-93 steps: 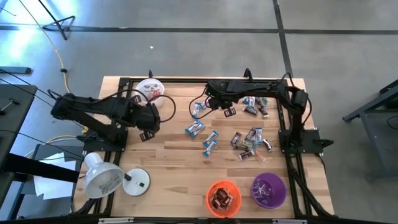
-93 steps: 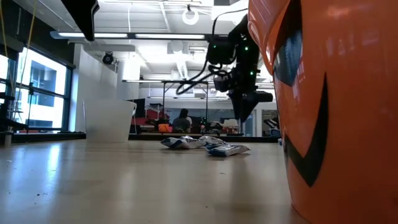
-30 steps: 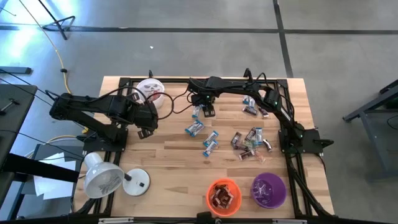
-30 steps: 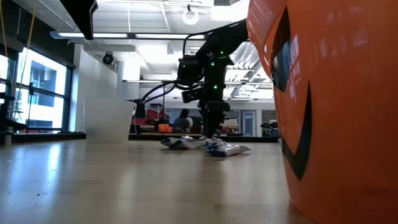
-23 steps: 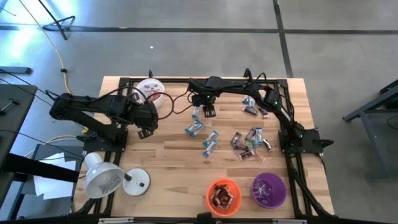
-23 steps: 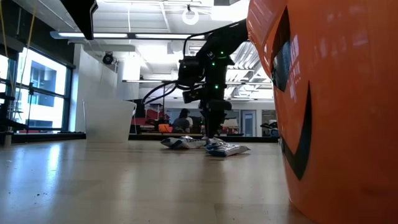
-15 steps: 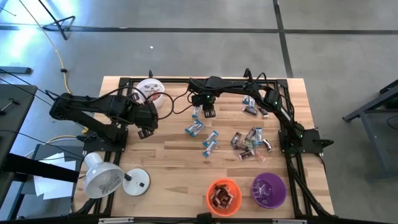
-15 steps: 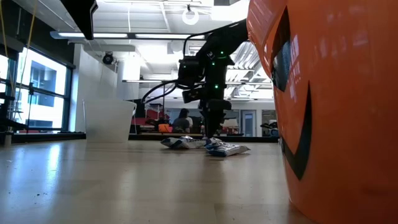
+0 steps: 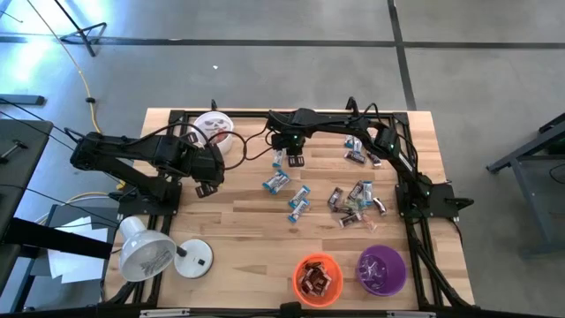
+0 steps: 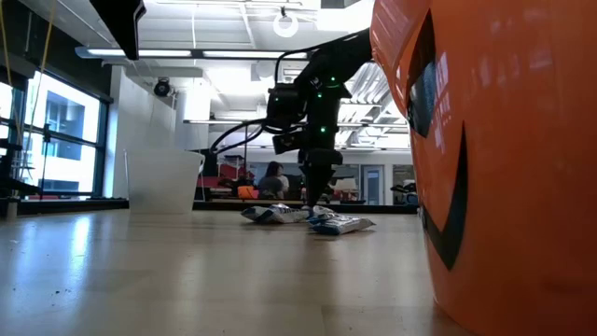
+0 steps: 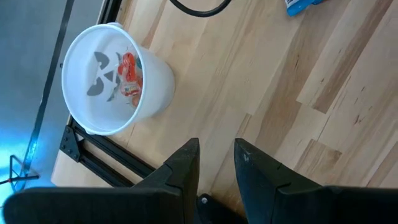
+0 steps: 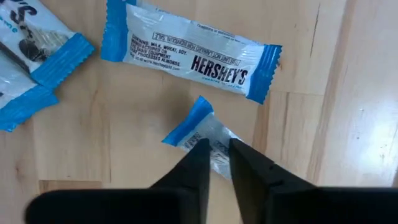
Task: Organize candy in baskets
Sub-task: Put the white chocolate into the purple bucket
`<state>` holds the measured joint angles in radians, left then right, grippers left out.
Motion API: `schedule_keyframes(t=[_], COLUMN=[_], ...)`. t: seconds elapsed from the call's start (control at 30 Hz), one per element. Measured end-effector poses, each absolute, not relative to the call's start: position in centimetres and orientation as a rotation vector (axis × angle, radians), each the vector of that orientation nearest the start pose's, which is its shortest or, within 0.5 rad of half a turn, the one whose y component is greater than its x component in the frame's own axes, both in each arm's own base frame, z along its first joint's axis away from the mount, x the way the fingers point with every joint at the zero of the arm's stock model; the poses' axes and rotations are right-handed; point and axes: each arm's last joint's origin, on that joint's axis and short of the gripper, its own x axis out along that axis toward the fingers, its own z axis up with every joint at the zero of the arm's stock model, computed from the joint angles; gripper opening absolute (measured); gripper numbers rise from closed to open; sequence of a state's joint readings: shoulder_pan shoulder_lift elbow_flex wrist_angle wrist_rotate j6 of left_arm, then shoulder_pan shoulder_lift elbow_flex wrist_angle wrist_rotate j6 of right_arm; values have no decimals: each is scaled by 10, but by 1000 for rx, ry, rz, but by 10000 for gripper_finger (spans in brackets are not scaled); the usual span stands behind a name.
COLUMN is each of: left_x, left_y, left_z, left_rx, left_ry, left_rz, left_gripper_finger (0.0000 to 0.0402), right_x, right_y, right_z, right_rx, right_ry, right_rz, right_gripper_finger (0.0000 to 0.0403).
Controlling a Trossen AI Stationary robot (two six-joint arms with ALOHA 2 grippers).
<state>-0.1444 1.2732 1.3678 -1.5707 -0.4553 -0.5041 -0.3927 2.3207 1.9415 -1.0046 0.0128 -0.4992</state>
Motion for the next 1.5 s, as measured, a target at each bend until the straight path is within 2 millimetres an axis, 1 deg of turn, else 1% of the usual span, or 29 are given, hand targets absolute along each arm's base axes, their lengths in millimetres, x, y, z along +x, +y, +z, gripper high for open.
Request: schedule_keyframes(t=[0.27,0.37,0.47,0.6,0.7,0.8,0.9,1.07,1.2,1.3,1.5], left_x=[189,189,189,189,190,190,190,190,191,192,192], left_y=[-15,-15,-16,-16,-16,-16,-16,-16,-16,-16,-16], left_z=[345,345,345,345,345,345,345,345,345,345,345], left_rx=[-1,-20,-33,-37,-39,-40,-47,-48,-53,-60,-85], left_ry=[1296,1300,1299,1297,1296,1295,1292,1289,1277,1268,1259], left_rz=[592,585,590,593,594,595,600,600,598,599,618], left_gripper_finger=[88,88,88,88,88,88,88,88,88,88,88], right_x=[432,431,432,435,438,436,434,426,422,423,425], right_y=[-179,-179,-177,-174,-174,-173,-174,-180,-186,-187,-188], right_z=[167,167,168,177,182,182,178,163,151,150,150], right_rx=[-144,-146,-180,-276,-272,-266,-259,-246,-322,-346,-334], right_ry=[1403,1411,1434,1447,1424,1435,1450,1482,1496,1487,1463], right_rz=[14,13,-4,-10,-7,3,6,10,1,0,-14], right_gripper_finger=[139,160,173,176,176,176,176,176,176,176,173])
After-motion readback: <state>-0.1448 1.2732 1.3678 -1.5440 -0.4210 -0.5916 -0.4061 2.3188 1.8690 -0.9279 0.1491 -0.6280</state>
